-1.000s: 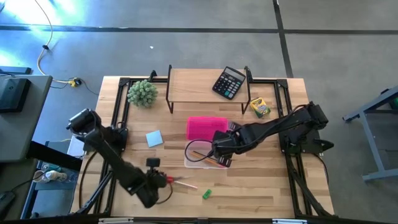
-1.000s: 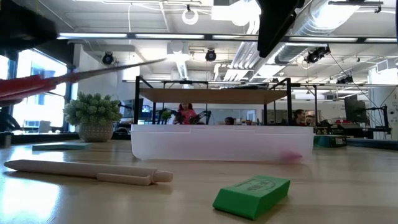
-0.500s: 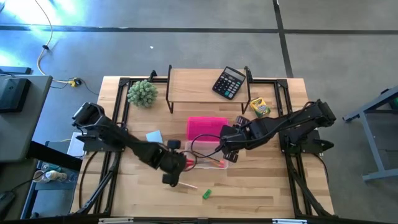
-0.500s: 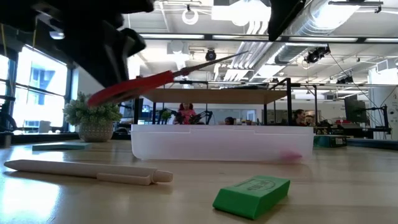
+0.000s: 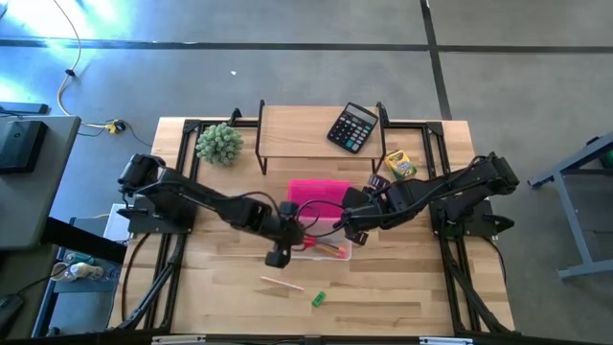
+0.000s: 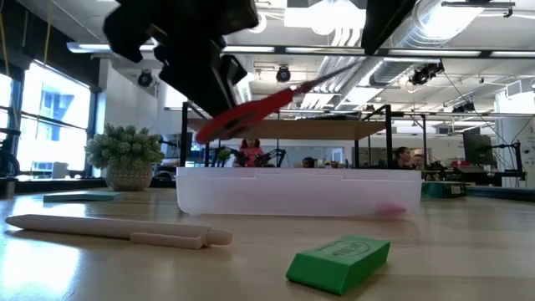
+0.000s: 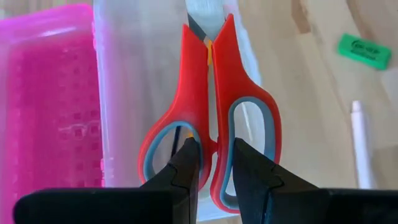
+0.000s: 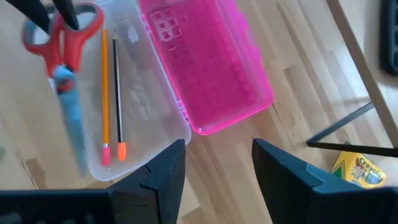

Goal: Pack school essentials
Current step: Put the orange scissors into the transparent bin

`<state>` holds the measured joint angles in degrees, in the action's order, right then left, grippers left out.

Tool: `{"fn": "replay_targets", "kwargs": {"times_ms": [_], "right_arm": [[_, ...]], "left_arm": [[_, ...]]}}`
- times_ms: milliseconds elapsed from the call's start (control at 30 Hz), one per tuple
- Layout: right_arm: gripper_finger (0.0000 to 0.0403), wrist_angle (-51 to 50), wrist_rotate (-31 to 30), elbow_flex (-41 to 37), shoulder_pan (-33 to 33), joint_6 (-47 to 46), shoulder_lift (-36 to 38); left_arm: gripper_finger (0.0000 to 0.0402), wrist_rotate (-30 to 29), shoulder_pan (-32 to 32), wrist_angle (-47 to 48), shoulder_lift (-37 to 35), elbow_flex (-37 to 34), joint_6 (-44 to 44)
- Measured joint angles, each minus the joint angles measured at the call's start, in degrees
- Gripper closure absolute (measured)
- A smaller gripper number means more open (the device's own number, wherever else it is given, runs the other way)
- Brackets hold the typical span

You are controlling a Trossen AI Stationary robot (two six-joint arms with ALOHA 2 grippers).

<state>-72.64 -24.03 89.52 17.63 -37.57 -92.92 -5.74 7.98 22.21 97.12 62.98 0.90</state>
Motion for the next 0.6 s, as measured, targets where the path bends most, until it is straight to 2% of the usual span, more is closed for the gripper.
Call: {"fn": "replay_targets", "kwargs": {"times_ms": [233, 467, 600], "right_arm": [[0.0226, -0.9, 0.5, 0.0, 0.0, -1.6, 0.0], [0.0226, -1.6, 0.6, 0.0, 0.0, -1.5, 0.0], [0.0226, -2.1, 0.8, 0.0, 0.0, -1.5, 0.0]], "left_arm": [[0.0342, 1.7, -3.1, 0.7, 1.7, 0.0, 0.7], [0.0299, 5.1, -4.3, 2.0, 1.7, 0.0, -1.3], [0.0287, 5.1, -4.3, 1.5, 1.7, 0.0, -1.8]]}}
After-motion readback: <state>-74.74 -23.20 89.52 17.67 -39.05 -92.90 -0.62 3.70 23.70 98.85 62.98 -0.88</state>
